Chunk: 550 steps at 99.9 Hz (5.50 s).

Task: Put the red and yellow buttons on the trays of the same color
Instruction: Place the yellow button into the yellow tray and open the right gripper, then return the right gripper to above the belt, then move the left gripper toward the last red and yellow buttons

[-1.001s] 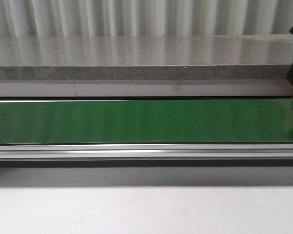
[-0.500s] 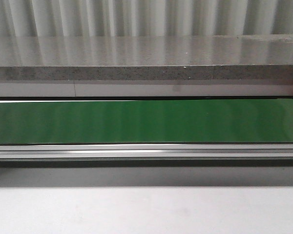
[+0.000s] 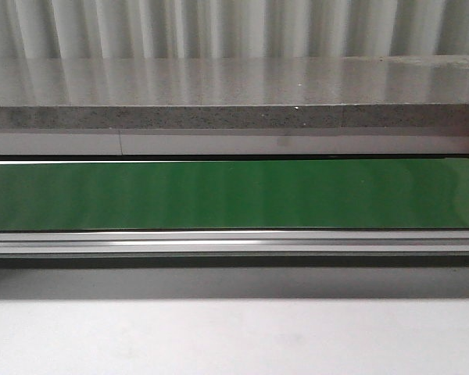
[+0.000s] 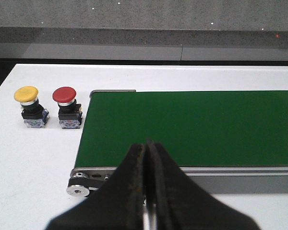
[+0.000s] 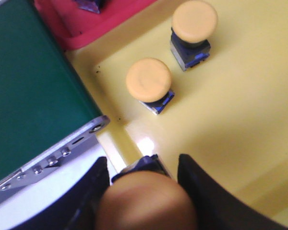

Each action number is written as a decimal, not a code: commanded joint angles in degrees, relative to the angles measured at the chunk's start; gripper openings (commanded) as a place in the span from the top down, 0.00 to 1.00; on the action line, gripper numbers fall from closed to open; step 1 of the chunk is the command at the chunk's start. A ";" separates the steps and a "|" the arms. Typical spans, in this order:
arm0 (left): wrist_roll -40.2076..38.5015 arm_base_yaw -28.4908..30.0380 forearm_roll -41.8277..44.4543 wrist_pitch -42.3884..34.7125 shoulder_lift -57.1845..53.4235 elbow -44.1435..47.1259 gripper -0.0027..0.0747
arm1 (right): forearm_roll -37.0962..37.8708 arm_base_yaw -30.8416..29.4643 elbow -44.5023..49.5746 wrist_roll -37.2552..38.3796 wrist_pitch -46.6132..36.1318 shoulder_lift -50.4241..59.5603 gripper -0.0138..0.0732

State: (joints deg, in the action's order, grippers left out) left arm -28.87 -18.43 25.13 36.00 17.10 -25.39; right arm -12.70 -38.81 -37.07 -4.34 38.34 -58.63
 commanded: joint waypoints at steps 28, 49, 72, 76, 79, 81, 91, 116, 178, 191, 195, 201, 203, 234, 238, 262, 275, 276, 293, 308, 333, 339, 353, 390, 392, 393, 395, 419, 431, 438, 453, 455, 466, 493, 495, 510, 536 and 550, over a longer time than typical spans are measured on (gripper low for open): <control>-0.12 -0.48 0.68 -3.70 0.50 -1.68 0.99 | -0.08 -5.22 -1.35 1.22 -7.67 -7.93 0.65; -0.12 -0.48 0.68 -3.70 0.50 -1.68 0.99 | -0.08 -5.21 -1.35 1.33 -8.60 -12.41 0.65; -0.12 -0.48 0.68 -3.70 0.50 -1.68 0.99 | -0.08 -5.21 -1.35 1.59 -9.06 -16.73 0.65; -0.12 -0.48 0.68 -3.70 0.50 -1.68 0.99 | -0.08 -5.21 -1.35 1.59 -9.11 -17.06 0.64; -0.12 -0.48 0.68 -3.70 0.50 -1.68 0.99 | -0.08 -5.21 -1.35 1.59 -9.20 -17.34 0.64; -0.12 -0.48 0.68 -3.70 0.50 -1.68 0.99 | -0.08 -5.21 -1.35 1.59 -9.25 -17.50 0.64; -0.12 -0.48 0.68 -3.70 0.50 -1.68 0.99 | -0.08 -5.21 -1.35 1.59 -9.54 -17.50 0.64; -0.12 -0.48 0.68 -3.70 0.50 -1.68 0.99 | -0.08 -5.21 -1.35 1.59 -11.74 -17.73 0.64; -0.12 -0.48 0.68 -3.70 0.50 -1.68 0.99 | -0.17 -5.13 -2.03 1.65 -11.22 -21.52 0.19; -0.12 -0.48 0.68 -3.70 0.50 -1.68 0.99 | -0.46 -5.13 -3.31 1.91 -8.49 -20.16 0.08; -0.12 -0.48 0.68 -3.70 0.50 -1.68 0.99 | -0.53 -5.09 -3.70 1.91 -7.83 -19.39 0.09; -0.12 -0.48 0.68 -3.70 0.50 -1.68 0.99 | -0.65 -4.98 -3.98 1.91 -7.47 -17.38 0.09; -0.12 -0.48 0.68 -3.70 0.50 -1.68 0.99 | -0.73 -4.91 -4.06 1.91 -7.47 -16.57 0.09; -0.12 -0.48 0.68 -3.70 0.50 -1.68 0.99 | -3.86 4.01 -4.60 1.44 -6.42 0.13 0.09; -0.12 -0.48 0.68 -3.70 0.50 -1.68 0.99 | -3.86 6.48 -4.60 0.48 -6.62 2.21 0.09; -0.12 -0.48 0.68 -3.70 0.50 -1.68 0.99 | -3.86 20.90 -4.16 -4.95 -6.94 15.40 0.09; -0.12 -0.48 0.68 -3.70 0.50 -1.68 0.99 | -3.86 27.23 -2.29 -7.49 -6.95 20.46 0.10; -0.12 -0.48 0.68 -3.70 0.50 -1.68 0.99 | -3.86 27.86 -2.23 -7.57 -6.95 20.94 0.10; -0.12 -0.48 0.68 -3.70 0.50 -1.68 0.99 | -3.86 33.17 -1.65 -9.75 -6.84 25.28 0.30; -0.12 -0.48 0.68 -3.70 0.50 -1.68 0.99 | -3.86 33.78 -1.65 -10.04 -5.73 25.99 0.61; -0.12 -0.48 0.68 -3.70 0.50 -1.68 0.99 | -3.86 33.78 -1.65 -10.04 -5.37 25.99 0.92; -0.12 -0.48 0.68 -3.70 0.50 -1.68 0.99 | -3.86 33.78 -1.65 -10.04 -5.37 25.99 0.92; -0.12 -0.48 0.68 -3.70 0.50 -1.68 0.99 | -3.86 33.78 -1.65 -10.04 -5.37 25.99 0.92; -0.12 -0.48 0.68 -3.70 0.50 -1.68 0.99 | -3.86 33.78 -1.65 -10.04 -5.31 25.99 0.92; -0.12 -0.48 0.68 -3.70 0.50 -1.68 0.99 | -3.86 33.78 -1.65 -10.04 -5.31 25.99 0.92; -0.12 -0.48 0.68 -3.70 0.50 -1.68 0.99 | -3.86 33.78 -1.65 -10.04 -5.31 25.99 0.92; -0.12 -0.48 0.68 -3.70 0.50 -1.68 0.99 | -3.86 33.78 -1.65 -10.04 -5.31 25.99 0.92; -0.12 -0.48 1.44 -3.77 0.50 -1.68 0.99 | -3.86 33.78 -1.65 -10.04 -5.31 25.99 0.92; -0.12 -0.48 1.72 -3.77 0.50 -1.68 0.90 | -3.86 33.78 -1.65 -10.04 -5.31 25.99 0.92; -0.12 -0.48 1.72 -3.77 0.50 -1.68 0.75 | -3.86 33.78 -1.65 -10.04 -5.31 25.99 0.92; -0.23 -0.48 1.72 -3.77 0.50 -1.68 0.24 | -3.86 33.78 -1.65 -10.04 -5.31 25.99 0.92; -0.23 -0.48 1.72 -3.77 0.50 -1.68 0.18 | -3.86 33.78 -1.65 -10.04 -5.31 25.99 0.92; -0.23 -0.48 1.72 -3.66 0.50 -1.68 0.08 | -3.86 33.78 -1.65 -10.04 -5.31 25.99 0.92; -7.90 -0.38 6.30 -1.88 1.54 -3.81 0.11 | -3.86 33.78 -1.65 -10.04 -5.31 25.99 0.92; -9.62 -0.38 7.61 -1.16 1.97 -4.32 0.11 | -3.86 33.78 -1.65 -10.04 -5.31 25.99 0.92; -20.18 -0.38 17.18 4.00 6.81 -8.78 0.11 | -3.86 33.78 -1.65 -10.04 -5.31 25.99 0.92; -21.76 -0.38 21.44 6.98 20.64 -18.10 0.11 | -3.86 33.78 -1.65 -10.04 -5.31 25.99 0.92; -21.89 -0.24 22.19 6.71 29.66 -23.44 0.11 | -3.86 33.78 -1.65 -10.04 -5.31 25.99 0.92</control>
State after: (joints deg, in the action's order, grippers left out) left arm -49.95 -18.43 44.37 45.34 41.80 -44.33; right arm -15.82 -5.05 -37.19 -13.97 36.52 -32.64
